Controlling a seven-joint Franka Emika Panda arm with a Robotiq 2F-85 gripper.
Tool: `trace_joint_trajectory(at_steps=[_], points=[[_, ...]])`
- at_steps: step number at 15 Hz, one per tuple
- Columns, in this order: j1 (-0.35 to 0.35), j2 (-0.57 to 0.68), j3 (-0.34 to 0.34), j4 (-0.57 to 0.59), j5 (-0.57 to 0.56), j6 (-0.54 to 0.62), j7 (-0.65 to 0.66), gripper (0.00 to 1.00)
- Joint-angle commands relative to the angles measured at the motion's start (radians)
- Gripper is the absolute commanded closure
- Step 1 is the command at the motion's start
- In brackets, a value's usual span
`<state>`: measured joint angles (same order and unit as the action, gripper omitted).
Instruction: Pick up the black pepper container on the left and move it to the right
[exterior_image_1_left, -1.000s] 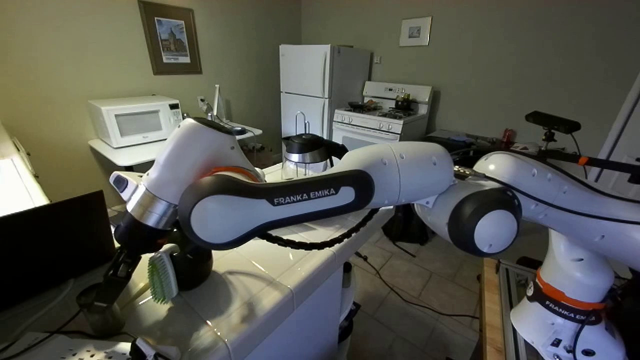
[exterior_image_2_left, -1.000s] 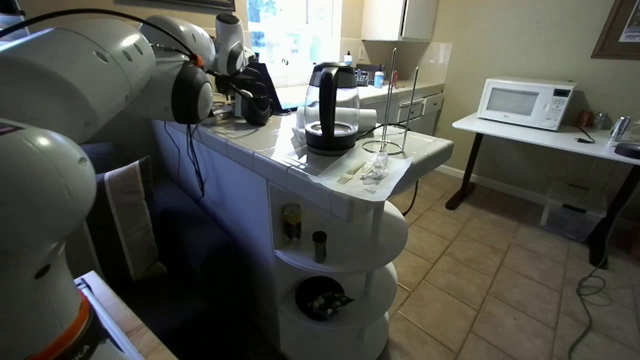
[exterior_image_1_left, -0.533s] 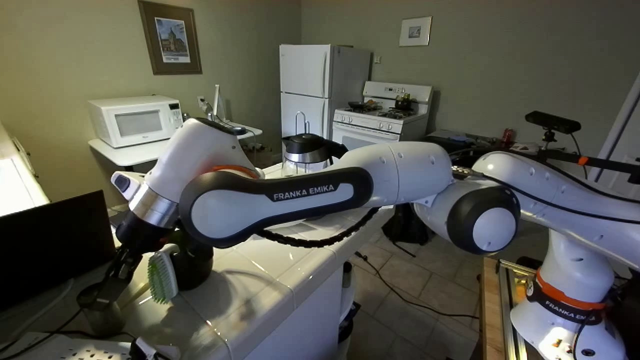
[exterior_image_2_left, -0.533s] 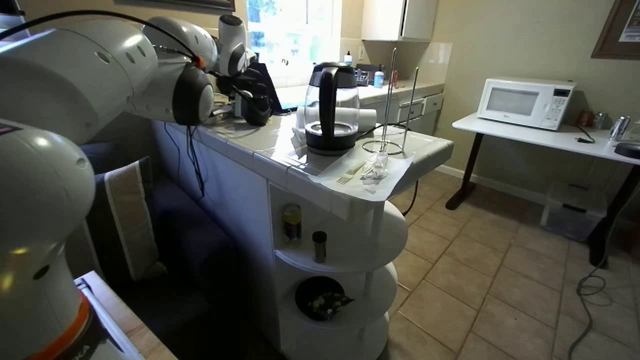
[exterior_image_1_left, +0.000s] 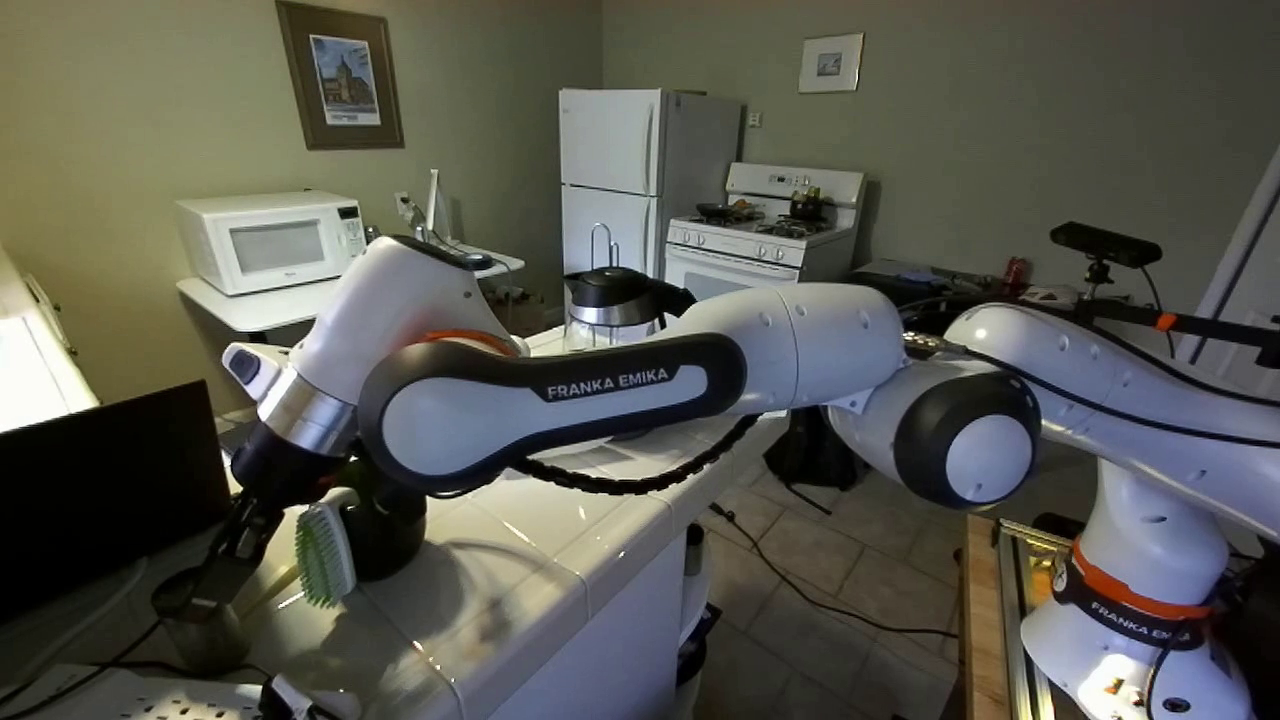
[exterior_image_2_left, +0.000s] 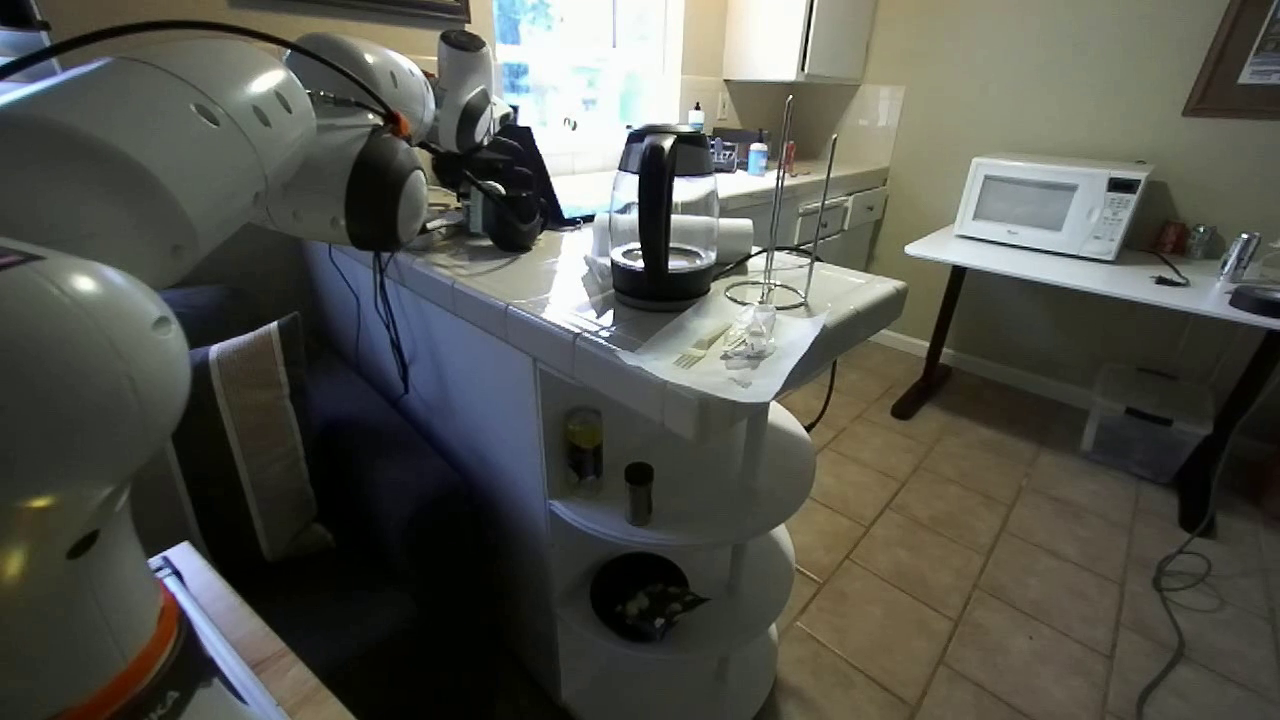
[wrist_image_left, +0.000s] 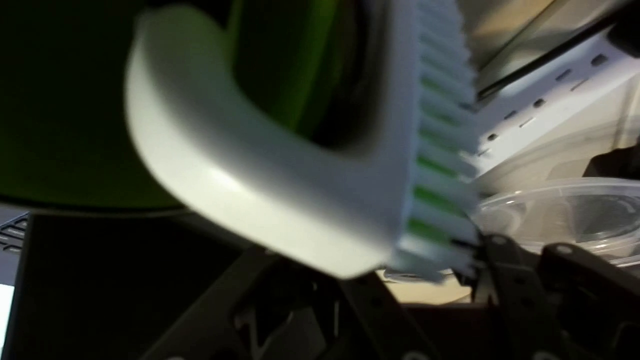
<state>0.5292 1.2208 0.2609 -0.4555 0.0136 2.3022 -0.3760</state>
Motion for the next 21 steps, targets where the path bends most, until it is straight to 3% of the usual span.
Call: trace_joint_trajectory(at_steps=[1, 6, 9, 15, 21], points=[[0.023, -0.014, -0.011, 0.003, 0.008, -0.028, 0.023, 0.76], [0.065, -0.064, -0.069, -0.012, -0.027, -0.007, 0.115, 0.76], [0.100, -0.113, -0.143, -0.016, -0.067, -0.019, 0.239, 0.76], [0.179, -0.184, -0.302, -0.015, -0.168, -0.104, 0.612, 0.76], [0.267, -0.218, -0.412, 0.009, -0.233, -0.223, 1.009, 0.76]])
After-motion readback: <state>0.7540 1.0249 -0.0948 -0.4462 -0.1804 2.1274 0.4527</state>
